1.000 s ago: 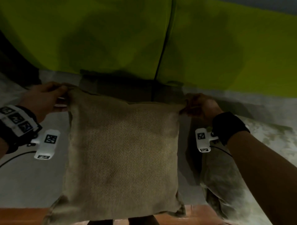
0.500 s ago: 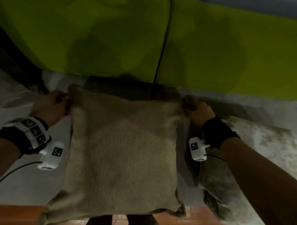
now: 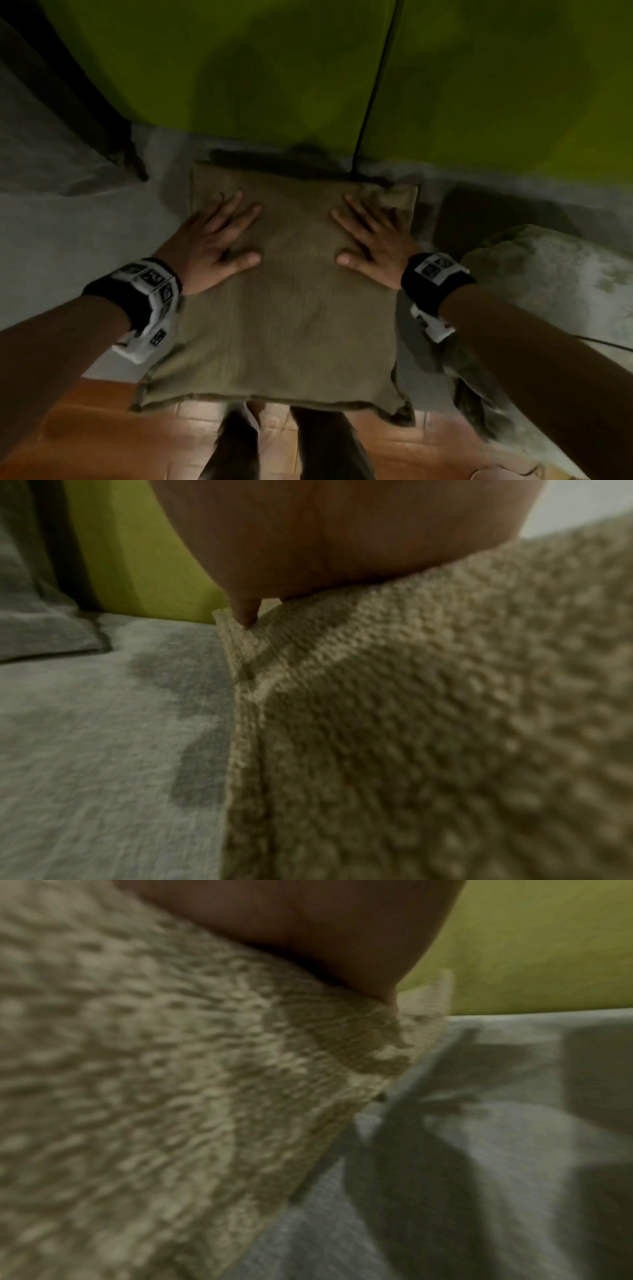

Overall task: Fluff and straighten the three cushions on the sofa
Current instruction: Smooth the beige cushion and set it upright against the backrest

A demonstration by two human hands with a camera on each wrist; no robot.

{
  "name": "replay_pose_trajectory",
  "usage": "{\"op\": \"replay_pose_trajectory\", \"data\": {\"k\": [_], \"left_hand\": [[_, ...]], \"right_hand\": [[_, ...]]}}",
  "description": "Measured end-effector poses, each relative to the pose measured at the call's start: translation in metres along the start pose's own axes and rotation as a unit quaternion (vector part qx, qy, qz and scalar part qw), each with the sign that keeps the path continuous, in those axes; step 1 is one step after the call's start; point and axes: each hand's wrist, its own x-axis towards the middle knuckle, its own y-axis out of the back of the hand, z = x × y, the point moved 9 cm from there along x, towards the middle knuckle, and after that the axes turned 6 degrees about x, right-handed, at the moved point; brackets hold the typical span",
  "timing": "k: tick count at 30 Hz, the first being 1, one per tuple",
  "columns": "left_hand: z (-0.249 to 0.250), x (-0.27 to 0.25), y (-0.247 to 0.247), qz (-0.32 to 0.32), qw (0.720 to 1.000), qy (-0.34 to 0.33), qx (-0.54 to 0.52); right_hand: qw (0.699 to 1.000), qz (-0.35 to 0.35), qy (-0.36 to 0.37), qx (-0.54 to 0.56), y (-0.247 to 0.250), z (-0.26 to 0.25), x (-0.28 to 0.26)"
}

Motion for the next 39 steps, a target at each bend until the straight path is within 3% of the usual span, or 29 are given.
{"op": "replay_pose_trajectory", "data": {"k": [3,6,9,11,12,13,16,20,23,27,30,32,34,36,39], "left_hand": [[-0.010,-0.009,0.003,-0.004,0.994,0.062,-0.093],[-0.024,-0.037,0.002,0.021,0.953,0.117,-0.279],[-0.042,-0.076,-0.032,0.038,0.877,0.162,-0.451],[-0.046,-0.106,-0.057,0.029,0.825,0.218,-0.521],[-0.045,-0.120,-0.068,0.023,0.819,0.231,-0.524],[-0.047,-0.133,-0.081,0.016,0.820,0.238,-0.521],[-0.042,-0.157,-0.101,-0.031,0.839,0.219,-0.498],[-0.037,-0.165,-0.118,-0.061,0.889,0.180,-0.416],[-0.051,-0.169,-0.123,-0.012,0.883,0.188,-0.429],[-0.080,-0.181,-0.128,0.054,0.866,0.225,-0.443],[-0.078,-0.185,-0.136,0.054,0.878,0.223,-0.421],[-0.075,-0.181,-0.139,0.028,0.862,0.215,-0.458],[-0.079,-0.172,-0.132,0.032,0.821,0.223,-0.525],[-0.087,-0.155,-0.110,0.077,0.792,0.233,-0.559],[-0.081,-0.119,-0.065,0.098,0.815,0.215,-0.530]], "right_hand": [[0.997,0.001,-0.075,0.036,0.006,0.017,-0.012],[0.971,0.057,-0.185,0.142,0.008,0.037,-0.044],[0.896,0.169,-0.240,0.332,-0.008,0.040,-0.099],[0.844,0.188,-0.294,0.407,-0.046,0.033,-0.140],[0.823,0.176,-0.302,0.448,-0.068,0.026,-0.155],[0.805,0.159,-0.321,0.472,-0.090,0.019,-0.170],[0.796,0.142,-0.350,0.472,-0.123,0.000,-0.191],[0.850,0.059,-0.394,0.344,-0.147,-0.014,-0.202],[0.865,0.087,-0.398,0.292,-0.149,-0.014,-0.212],[0.854,0.159,-0.412,0.274,-0.151,-0.010,-0.232],[0.850,0.154,-0.426,0.269,-0.160,-0.022,-0.233],[0.845,0.142,-0.434,0.277,-0.161,-0.025,-0.237],[0.840,0.170,-0.426,0.289,-0.141,-0.023,-0.238],[0.828,0.231,-0.407,0.311,-0.102,-0.021,-0.233],[0.813,0.269,-0.381,0.349,-0.056,-0.016,-0.207]]}}
